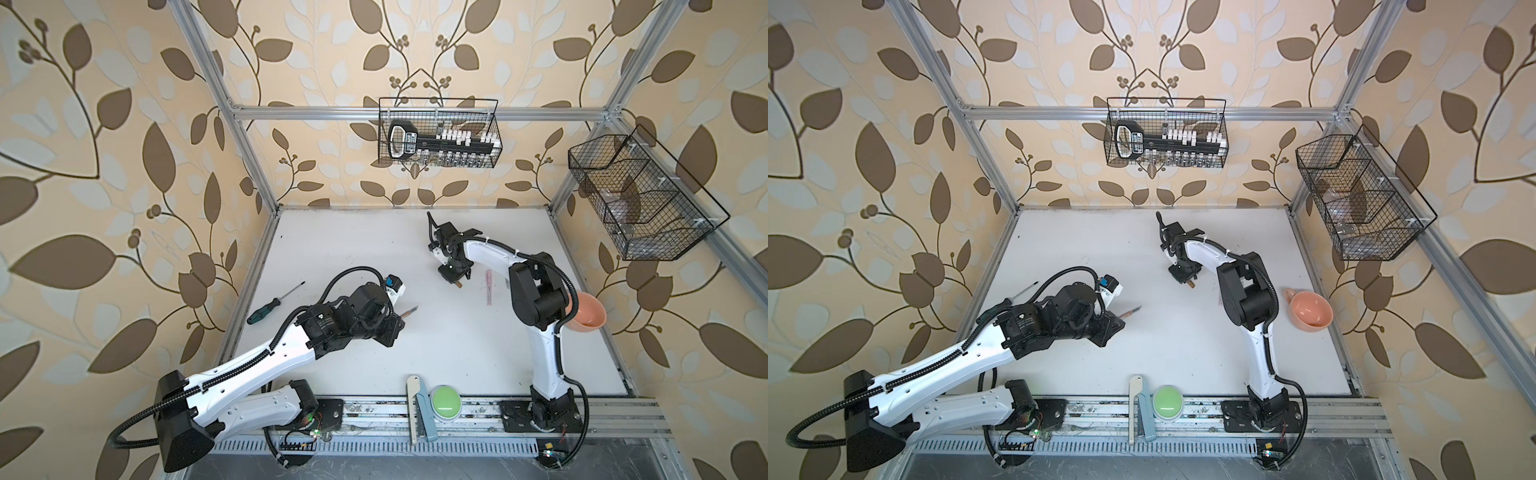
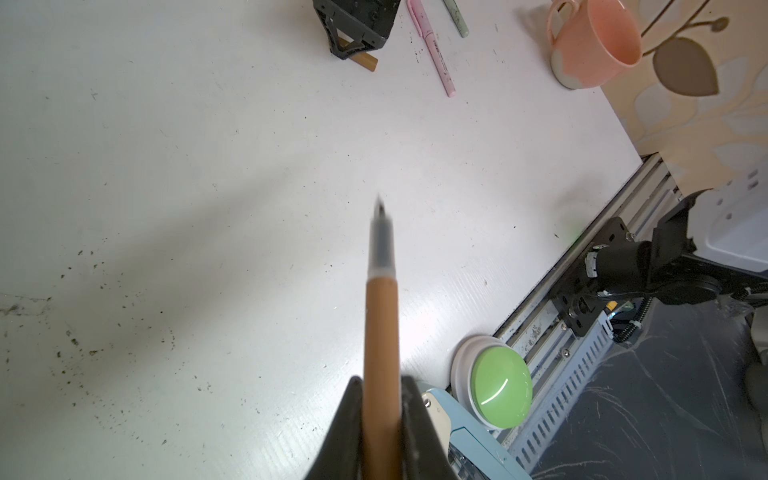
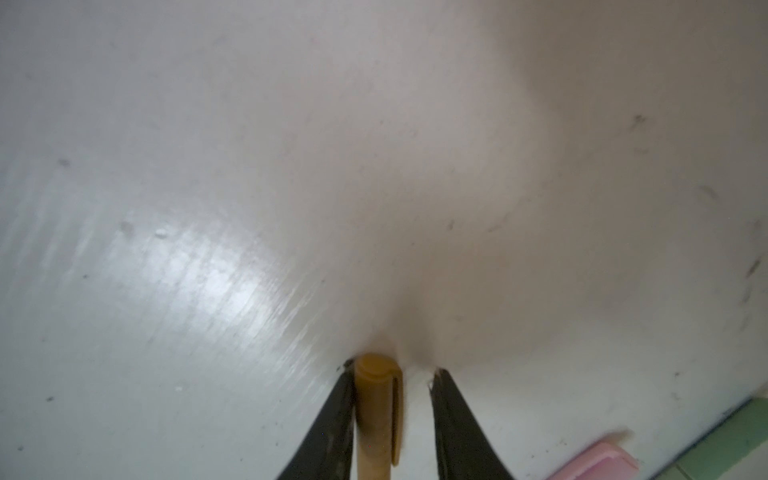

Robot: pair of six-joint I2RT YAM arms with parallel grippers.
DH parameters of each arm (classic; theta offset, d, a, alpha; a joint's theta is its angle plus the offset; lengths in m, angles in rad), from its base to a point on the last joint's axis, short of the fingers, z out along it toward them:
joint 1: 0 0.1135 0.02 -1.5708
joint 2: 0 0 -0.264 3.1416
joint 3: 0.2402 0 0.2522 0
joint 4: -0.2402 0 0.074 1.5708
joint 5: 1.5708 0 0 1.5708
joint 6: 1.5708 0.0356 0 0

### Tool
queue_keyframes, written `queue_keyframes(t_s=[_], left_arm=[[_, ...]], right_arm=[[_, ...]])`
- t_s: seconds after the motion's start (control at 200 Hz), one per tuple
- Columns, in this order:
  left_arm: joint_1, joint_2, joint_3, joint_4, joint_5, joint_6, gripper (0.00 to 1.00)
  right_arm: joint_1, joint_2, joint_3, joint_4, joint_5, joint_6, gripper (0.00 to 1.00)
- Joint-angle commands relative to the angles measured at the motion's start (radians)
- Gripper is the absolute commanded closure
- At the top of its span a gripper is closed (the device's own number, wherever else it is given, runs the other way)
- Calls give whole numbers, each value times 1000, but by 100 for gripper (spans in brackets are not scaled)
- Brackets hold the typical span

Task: Insert the pens into the pen caps

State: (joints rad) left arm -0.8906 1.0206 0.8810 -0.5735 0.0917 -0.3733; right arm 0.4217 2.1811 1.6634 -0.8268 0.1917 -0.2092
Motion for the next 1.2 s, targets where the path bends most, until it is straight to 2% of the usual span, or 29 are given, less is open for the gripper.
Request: queue_keyframes(t_s=[0.0, 0.33, 0.37, 0.425, 0.56, 0.595, 0.665, 0.75, 0.9, 1.085, 1.14, 1.195], left_arm=[[-2, -4, 9, -8, -22, 8, 83], [-2, 11, -20, 53, -33, 20, 83], [-2, 19, -26, 64, -77, 17, 80], [-2, 36, -12, 48, -156, 13, 66], [1, 70, 0, 38, -218, 2, 55], [5, 71, 10, 7, -259, -25, 56], [42, 25, 17, -40, -327, -92, 59], [131, -79, 22, -68, -309, -145, 44], [224, -225, 13, -117, -353, -172, 43], [327, -274, 64, -259, -404, -182, 37], [353, -294, 89, -281, -411, -184, 29], [374, -319, 119, -309, -440, -188, 28]], right_arm=[[3, 18, -46, -58, 16, 25, 68], [-16, -12, -95, -33, 15, 48, 66], [-21, -19, -97, -25, 7, 51, 64], [-31, -35, -96, -12, -22, 68, 61], [-46, -144, -144, 62, -196, 101, 58], [-38, -184, -171, 87, -215, 107, 56], [-1, -283, -236, 126, -259, 108, 53], [58, -415, -335, 203, -316, 129, 50], [167, -543, -418, 250, -324, 149, 47], [376, -516, -401, 100, -282, 52, 46], [427, -490, -399, 74, -290, 29, 45], [483, -461, -389, 57, -296, 12, 45]])
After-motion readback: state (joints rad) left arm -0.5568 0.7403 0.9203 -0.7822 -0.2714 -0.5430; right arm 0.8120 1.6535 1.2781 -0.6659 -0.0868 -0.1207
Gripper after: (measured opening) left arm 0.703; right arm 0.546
